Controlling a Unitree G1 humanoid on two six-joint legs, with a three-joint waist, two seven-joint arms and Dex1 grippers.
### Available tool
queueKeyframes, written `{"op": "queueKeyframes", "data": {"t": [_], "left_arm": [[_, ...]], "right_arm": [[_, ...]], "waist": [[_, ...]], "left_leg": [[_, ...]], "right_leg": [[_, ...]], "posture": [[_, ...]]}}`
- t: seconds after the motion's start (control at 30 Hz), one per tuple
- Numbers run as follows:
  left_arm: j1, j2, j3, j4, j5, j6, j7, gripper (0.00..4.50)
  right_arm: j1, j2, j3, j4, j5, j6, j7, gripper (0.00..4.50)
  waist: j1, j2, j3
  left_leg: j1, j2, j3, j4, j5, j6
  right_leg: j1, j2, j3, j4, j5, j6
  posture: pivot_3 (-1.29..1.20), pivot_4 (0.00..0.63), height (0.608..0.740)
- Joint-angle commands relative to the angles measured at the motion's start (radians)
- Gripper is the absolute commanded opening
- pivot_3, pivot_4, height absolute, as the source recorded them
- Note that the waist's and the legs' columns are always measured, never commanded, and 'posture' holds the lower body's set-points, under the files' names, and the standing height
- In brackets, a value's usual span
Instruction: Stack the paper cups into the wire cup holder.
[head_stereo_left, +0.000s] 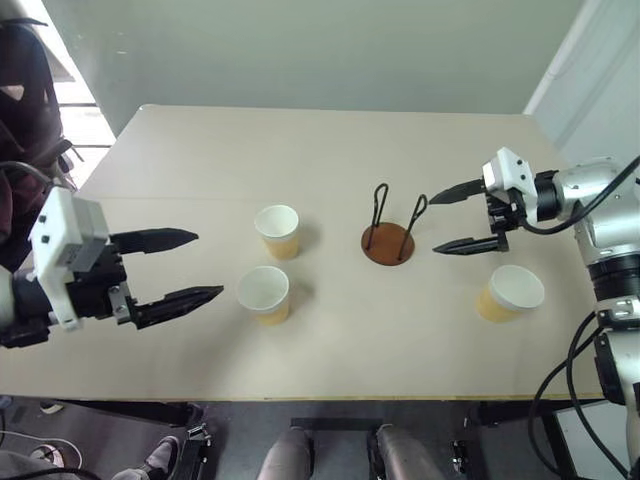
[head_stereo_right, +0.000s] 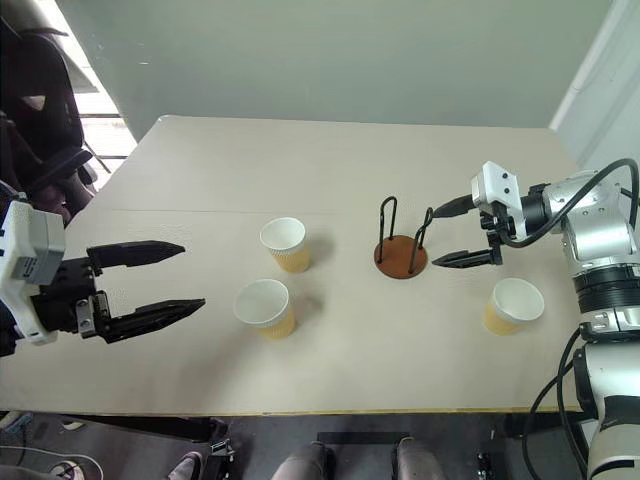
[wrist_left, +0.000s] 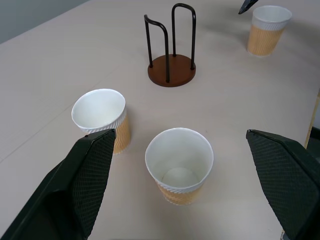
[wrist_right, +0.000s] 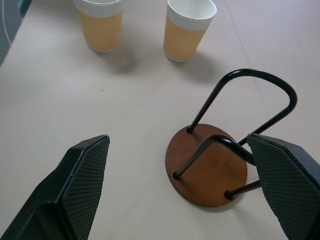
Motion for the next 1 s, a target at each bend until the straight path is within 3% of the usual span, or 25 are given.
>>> {"op": "queueKeyframes", "data": {"t": [0.03,0.5,0.73,1.0], "left_arm": [[0.000,0.007,0.042,-0.022,-0.014,0.001,0.004,4.47],[-0.036,0.003,-0.007,-0.014,-0.023,-0.009,0.021,4.47],[-0.106,0.012,-0.110,0.032,-0.018,-0.034,0.014,4.47],[-0.187,0.022,-0.202,0.092,0.005,-0.059,-0.013,4.47]], "right_arm": [[-0.022,-0.010,-0.031,-0.005,0.005,0.008,0.017,4.50],[-0.007,-0.020,-0.060,-0.049,0.023,0.081,0.010,4.50],[0.110,-0.074,-0.103,-0.213,0.057,0.181,-0.018,4.50],[0.245,-0.096,-0.102,-0.396,0.029,0.324,-0.159,4.50]], "waist": [[0.000,0.000,0.000],[0.000,0.000,0.000],[0.006,0.000,0.000],[0.001,0.000,0.000]], "left_leg": [[0.000,0.000,0.000,0.000,0.000,0.000],[0.000,0.000,0.000,0.000,0.000,0.000],[0.000,0.000,0.000,0.000,0.001,-0.001],[0.000,0.000,0.000,0.001,0.002,-0.003]], "right_leg": [[0.000,0.000,0.000,0.000,0.000,0.000],[0.000,0.000,0.000,0.000,0.000,0.000],[0.001,0.000,0.000,0.000,0.000,0.000],[0.000,0.000,0.000,0.000,0.000,0.000]], "posture": [[0.00,0.150,0.740],[0.00,0.150,0.740],[0.00,0.150,0.740],[0.00,0.150,0.740]]}}
